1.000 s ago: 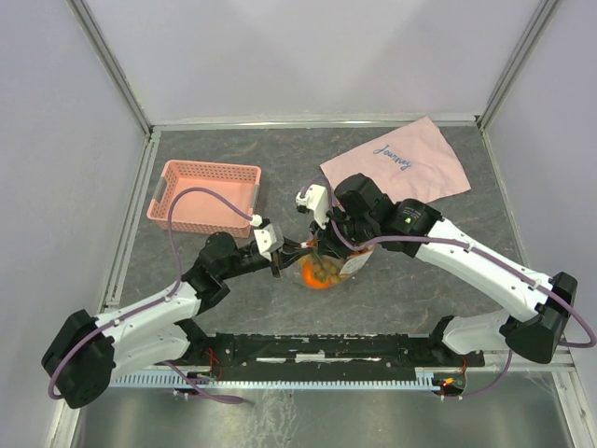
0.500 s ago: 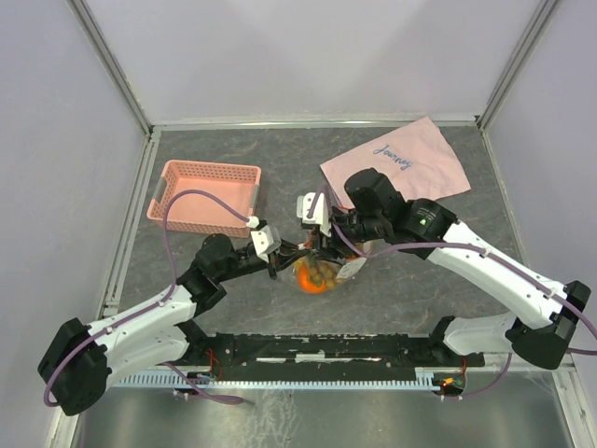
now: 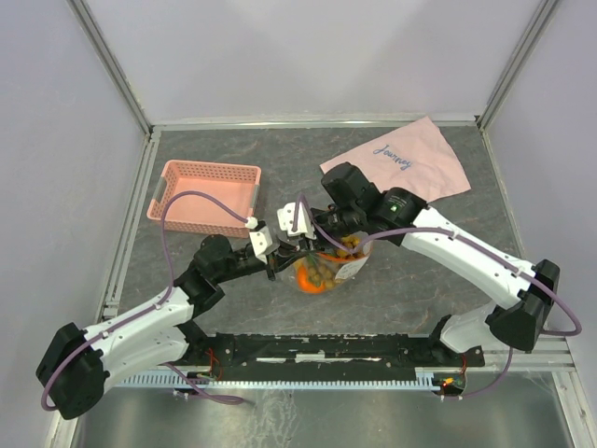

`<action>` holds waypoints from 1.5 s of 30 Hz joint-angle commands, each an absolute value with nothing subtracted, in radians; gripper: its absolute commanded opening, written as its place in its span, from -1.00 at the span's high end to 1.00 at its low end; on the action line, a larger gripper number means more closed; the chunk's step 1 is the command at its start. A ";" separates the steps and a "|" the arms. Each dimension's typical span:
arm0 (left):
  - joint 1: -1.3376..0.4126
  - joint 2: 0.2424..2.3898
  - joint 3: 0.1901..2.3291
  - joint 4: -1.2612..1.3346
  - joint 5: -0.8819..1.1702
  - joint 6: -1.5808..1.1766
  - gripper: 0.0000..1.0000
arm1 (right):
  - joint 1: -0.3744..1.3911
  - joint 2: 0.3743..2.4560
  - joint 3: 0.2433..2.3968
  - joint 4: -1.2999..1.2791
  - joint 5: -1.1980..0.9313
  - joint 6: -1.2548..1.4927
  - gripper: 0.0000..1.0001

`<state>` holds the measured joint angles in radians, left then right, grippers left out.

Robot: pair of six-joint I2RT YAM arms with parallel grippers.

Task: Place the food in the zip-top bag and seal the zipper
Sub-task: Zip the zipper food storage bag at the center of the board.

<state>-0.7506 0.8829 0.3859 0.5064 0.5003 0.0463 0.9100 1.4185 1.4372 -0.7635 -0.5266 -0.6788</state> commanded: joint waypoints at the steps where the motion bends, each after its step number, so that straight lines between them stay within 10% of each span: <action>1: -0.753 0.859 0.393 0.548 0.491 0.074 0.95 | 0.914 1.455 1.513 -0.788 -0.578 -0.725 0.17; 11: -0.753 0.851 0.391 0.550 0.485 0.070 0.95 | 0.914 1.463 1.494 -0.822 -0.546 -0.751 0.39; 17: -0.753 0.842 0.381 0.554 0.458 0.069 0.95 | 0.902 1.460 1.520 -0.903 -0.476 -0.760 0.96; 45: -0.752 0.835 0.371 0.582 0.356 0.046 0.75 | 0.757 1.289 1.373 -0.790 -0.460 -0.633 0.97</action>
<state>-0.7551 0.8249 0.3557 0.5560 0.3508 0.0456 0.7780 1.3338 1.3678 -0.8192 -0.4614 -0.6746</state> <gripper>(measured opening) 0.044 0.048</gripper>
